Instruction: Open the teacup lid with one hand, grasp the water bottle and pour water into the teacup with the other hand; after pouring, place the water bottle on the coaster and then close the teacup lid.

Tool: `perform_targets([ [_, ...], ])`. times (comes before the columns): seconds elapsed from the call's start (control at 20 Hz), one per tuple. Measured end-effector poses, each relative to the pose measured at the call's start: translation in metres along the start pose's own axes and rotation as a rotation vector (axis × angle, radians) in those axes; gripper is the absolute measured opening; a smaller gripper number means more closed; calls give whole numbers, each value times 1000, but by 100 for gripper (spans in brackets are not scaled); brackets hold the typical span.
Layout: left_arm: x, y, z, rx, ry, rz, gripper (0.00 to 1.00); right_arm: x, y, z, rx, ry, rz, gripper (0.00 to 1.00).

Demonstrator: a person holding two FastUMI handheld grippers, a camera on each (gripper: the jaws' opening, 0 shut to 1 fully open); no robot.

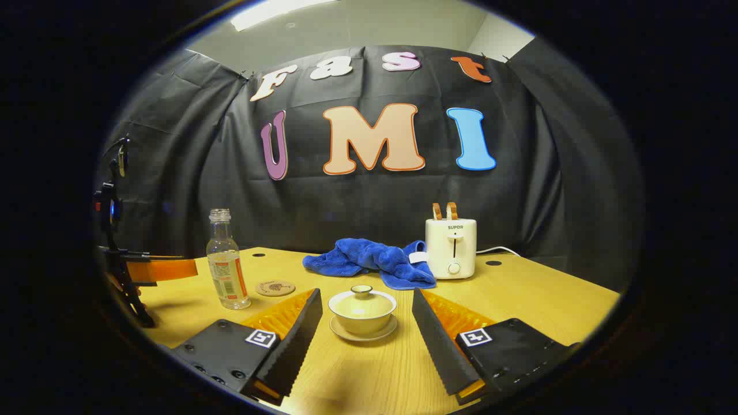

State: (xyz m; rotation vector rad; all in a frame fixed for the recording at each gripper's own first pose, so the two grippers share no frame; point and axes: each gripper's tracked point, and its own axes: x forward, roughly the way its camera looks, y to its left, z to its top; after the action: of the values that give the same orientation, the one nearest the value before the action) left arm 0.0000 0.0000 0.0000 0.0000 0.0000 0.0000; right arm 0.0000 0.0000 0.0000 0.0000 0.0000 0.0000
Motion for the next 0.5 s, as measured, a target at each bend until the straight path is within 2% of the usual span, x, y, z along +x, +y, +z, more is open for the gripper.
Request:
perform_targets([
  [0.3,2,4,7,13,-31,26,95,1,1,2,-1,-5,7,99],
  [0.5,3,2,10,60,-50,38,95,1,2,2,-1,-5,12,99],
])
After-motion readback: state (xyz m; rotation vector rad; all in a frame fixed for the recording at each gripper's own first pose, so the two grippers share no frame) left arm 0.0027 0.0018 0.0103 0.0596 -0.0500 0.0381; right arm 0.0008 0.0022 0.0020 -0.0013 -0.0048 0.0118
